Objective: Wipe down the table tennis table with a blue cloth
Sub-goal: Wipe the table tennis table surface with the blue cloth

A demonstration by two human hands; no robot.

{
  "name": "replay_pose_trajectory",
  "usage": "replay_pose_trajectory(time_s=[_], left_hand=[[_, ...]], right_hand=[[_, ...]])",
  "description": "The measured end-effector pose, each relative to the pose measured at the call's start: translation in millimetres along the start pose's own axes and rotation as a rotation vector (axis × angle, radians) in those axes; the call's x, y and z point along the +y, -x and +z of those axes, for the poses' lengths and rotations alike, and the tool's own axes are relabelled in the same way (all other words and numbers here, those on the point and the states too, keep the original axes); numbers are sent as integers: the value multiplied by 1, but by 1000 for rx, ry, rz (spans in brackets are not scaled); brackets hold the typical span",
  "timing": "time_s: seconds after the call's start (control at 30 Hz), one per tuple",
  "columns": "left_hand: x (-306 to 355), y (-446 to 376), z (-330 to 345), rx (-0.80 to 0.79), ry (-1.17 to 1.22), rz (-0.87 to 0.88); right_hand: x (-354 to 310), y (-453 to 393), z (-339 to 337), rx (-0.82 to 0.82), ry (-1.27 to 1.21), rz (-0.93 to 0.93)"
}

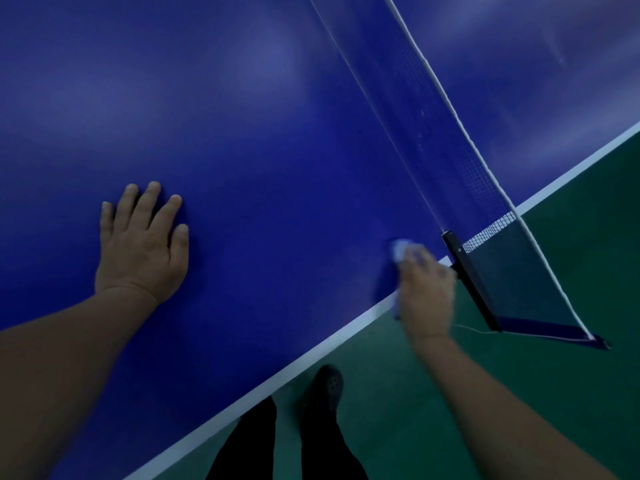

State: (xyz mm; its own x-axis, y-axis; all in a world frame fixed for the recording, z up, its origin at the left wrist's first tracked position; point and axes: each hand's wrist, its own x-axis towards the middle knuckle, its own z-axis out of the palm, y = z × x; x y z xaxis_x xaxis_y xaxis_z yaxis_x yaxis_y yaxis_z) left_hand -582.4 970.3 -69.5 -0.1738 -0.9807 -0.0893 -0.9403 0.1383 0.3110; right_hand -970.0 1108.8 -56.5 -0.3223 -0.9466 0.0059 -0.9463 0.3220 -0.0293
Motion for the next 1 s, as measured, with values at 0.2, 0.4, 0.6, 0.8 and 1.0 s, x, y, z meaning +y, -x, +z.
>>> replay_pose_trajectory(time_s=[0.2, 0.4, 0.6, 0.8, 1.0], left_hand=[[2, 0, -3, -12, -10, -2], [1, 1, -1, -6, -5, -4], [5, 0, -6, -30, -28, -19], [21, -52, -12, 117, 37, -119], [48, -160, -8, 197, 133, -229]], right_hand=[[-6, -22, -28, 225, -131, 57], [-124, -43, 7, 110, -193, -179], [-154, -82, 17, 97, -228, -173], [-189, -144, 26, 38, -276, -378], [-248, -250, 30, -15, -262, -548]])
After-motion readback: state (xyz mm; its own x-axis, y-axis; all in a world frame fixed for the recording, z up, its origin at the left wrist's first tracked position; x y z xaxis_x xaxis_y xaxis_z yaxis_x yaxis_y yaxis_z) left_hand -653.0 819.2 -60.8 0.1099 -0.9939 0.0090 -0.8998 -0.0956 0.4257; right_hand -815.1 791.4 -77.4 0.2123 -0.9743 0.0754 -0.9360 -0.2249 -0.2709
